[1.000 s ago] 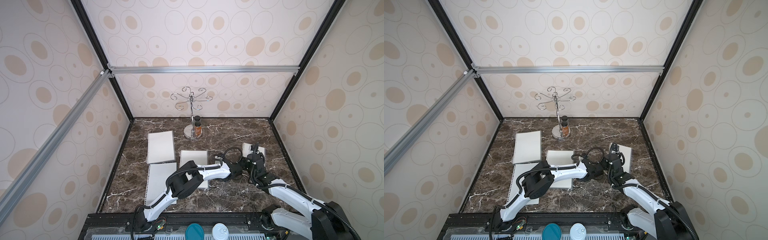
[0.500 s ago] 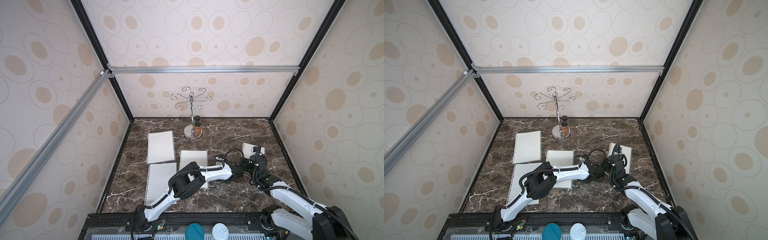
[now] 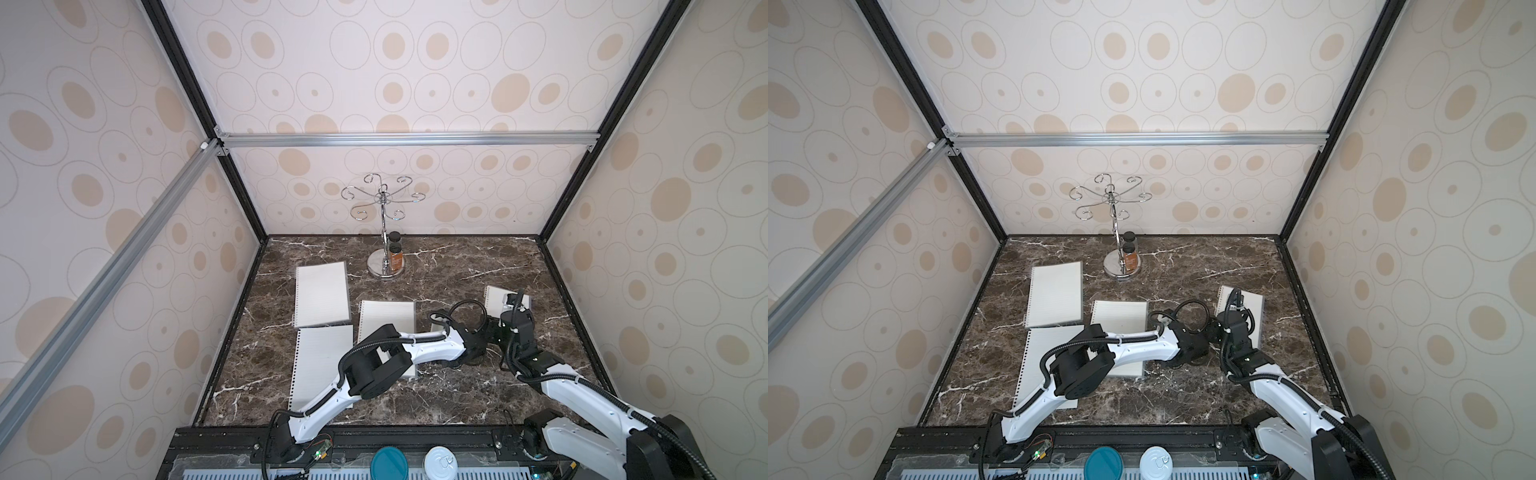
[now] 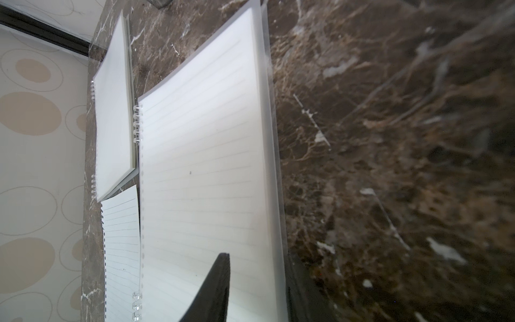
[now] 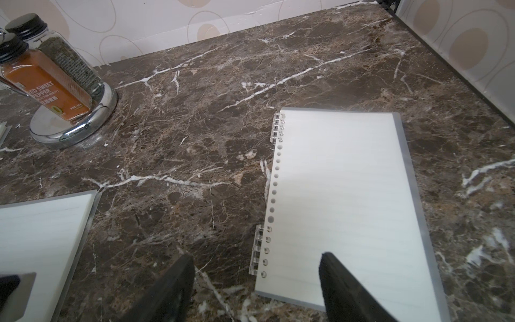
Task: Tear off pages from different notebooks
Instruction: Open the notebook at the center of the board.
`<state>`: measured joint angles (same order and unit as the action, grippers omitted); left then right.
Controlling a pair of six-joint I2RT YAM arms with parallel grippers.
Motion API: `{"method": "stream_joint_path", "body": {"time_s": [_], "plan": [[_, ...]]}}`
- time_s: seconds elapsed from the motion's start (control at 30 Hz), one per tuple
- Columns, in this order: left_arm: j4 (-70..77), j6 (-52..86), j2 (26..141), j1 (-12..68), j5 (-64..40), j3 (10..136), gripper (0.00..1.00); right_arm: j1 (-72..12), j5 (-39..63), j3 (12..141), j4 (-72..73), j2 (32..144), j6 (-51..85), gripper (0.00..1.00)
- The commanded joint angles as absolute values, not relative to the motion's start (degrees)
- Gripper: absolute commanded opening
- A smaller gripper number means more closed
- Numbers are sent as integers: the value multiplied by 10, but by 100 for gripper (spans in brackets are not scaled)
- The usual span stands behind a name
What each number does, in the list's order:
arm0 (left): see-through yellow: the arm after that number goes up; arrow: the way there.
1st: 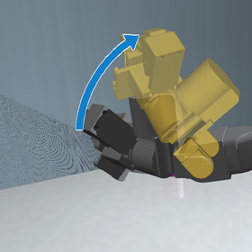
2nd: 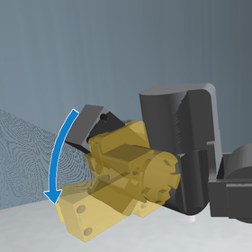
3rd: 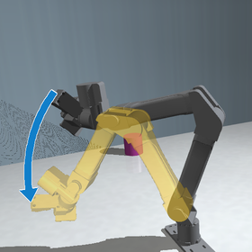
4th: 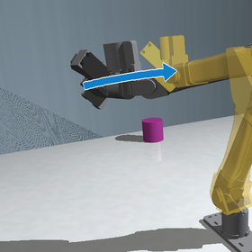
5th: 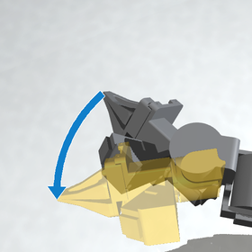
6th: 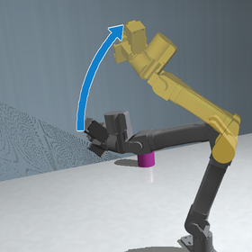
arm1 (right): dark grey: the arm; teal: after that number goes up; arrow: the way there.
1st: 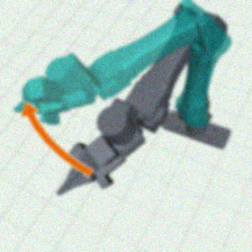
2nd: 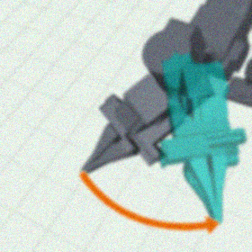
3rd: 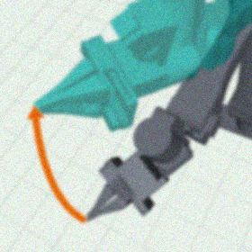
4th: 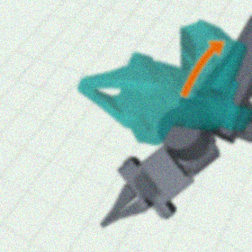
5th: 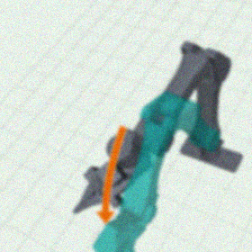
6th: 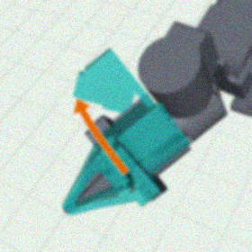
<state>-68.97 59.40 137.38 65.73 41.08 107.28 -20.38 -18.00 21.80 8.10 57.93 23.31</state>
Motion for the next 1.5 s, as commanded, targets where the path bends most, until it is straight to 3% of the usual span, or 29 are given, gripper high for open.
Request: {"method": "stream_joint_path", "body": {"time_s": [0.0, 0.27, 0.67, 1.13, 1.27, 1.47], "plan": [[-737, 619, 1396, 653, 426, 1076, 33, -202, -168, 214, 99, 563, 238, 74], [-758, 608, 1382, 651, 433, 1116, 16, -201, -166, 213, 101, 561, 238, 74], [-728, 588, 1352, 638, 423, 1098, 1, -200, -163, 211, 102, 559, 238, 74], [-560, 515, 1218, 599, 333, 952, 0, -200, -155, 210, 103, 557, 238, 74], [-476, 475, 1128, 578, 280, 877, 0, -201, -109, 203, 112, 555, 259, 74], [-312, 415, 969, 515, 151, 707, 0, -208, 84, 186, 248, 613, 365, 71]]}}
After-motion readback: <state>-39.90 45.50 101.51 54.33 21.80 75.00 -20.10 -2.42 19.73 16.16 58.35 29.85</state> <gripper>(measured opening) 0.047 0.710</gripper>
